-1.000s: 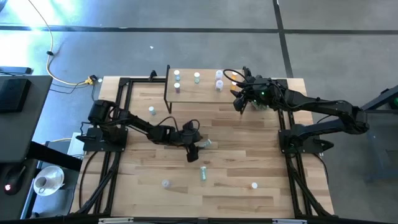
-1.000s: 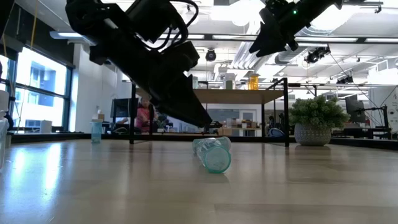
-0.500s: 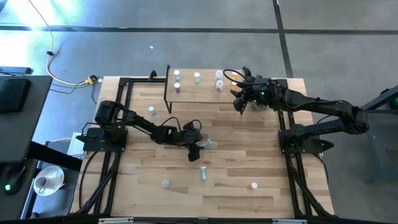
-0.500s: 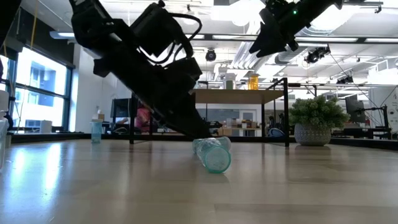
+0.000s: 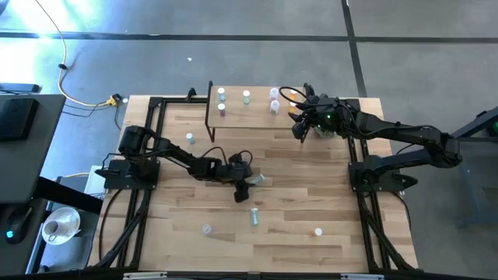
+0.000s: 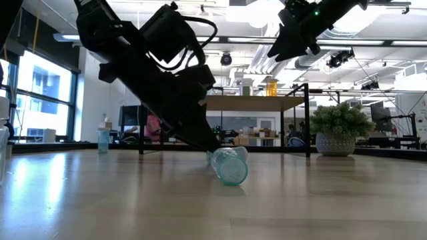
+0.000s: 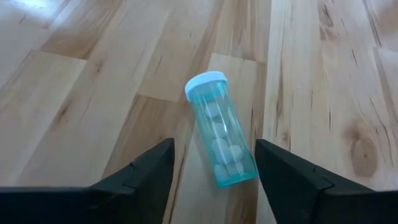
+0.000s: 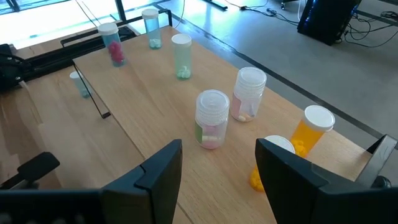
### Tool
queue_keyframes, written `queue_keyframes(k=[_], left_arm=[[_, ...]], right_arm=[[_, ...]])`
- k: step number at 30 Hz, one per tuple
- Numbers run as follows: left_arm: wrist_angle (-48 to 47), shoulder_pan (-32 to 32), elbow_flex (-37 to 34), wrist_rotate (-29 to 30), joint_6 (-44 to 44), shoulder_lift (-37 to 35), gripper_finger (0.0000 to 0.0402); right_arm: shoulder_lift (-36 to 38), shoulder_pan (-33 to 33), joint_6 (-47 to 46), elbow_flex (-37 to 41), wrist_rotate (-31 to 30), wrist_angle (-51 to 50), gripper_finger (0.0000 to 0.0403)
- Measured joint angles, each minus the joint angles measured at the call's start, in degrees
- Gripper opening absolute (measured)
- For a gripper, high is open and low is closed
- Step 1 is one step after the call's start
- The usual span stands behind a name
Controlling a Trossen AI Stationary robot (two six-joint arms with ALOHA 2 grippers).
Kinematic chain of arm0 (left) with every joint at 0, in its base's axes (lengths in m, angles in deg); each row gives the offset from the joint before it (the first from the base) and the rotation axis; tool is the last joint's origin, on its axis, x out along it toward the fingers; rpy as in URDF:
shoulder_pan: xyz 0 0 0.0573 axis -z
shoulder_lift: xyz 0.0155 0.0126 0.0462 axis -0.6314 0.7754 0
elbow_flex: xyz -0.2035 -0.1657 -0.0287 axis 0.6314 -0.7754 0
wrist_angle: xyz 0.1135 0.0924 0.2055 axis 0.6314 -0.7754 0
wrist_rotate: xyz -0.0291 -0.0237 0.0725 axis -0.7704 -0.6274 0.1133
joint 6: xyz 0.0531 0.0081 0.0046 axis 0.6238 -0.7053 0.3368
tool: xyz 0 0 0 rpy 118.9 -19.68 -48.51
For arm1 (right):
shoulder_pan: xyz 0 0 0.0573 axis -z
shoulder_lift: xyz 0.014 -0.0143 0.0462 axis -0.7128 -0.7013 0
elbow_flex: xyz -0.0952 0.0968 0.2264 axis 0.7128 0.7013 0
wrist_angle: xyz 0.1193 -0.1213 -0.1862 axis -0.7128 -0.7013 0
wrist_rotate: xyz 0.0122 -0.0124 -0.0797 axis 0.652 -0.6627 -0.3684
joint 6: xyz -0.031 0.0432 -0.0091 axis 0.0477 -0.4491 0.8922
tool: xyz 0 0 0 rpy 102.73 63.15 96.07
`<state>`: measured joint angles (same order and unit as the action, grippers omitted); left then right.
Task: Pick and place medicine bottles onto shelf by color
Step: Put the top green pill bottle on the shelf aligned with the other green pill bottle
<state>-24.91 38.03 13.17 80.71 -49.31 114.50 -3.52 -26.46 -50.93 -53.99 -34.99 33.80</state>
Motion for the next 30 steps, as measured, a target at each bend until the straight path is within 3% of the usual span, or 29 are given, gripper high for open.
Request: queue_keyframes(k=[19,30], left_arm=[[-1.38,0.02,0.0,-1.01,2.24,0.0,0.0104],[-1.25,0.03,0.0,-3.88,3.46,-0.04,0.0093]], right_arm=[[0.0,0.0,0.0,0.0,0.0,0.0,0.0195],[0.0,0.0,-0.01,0.0,0.0,-0.02,0.0195]])
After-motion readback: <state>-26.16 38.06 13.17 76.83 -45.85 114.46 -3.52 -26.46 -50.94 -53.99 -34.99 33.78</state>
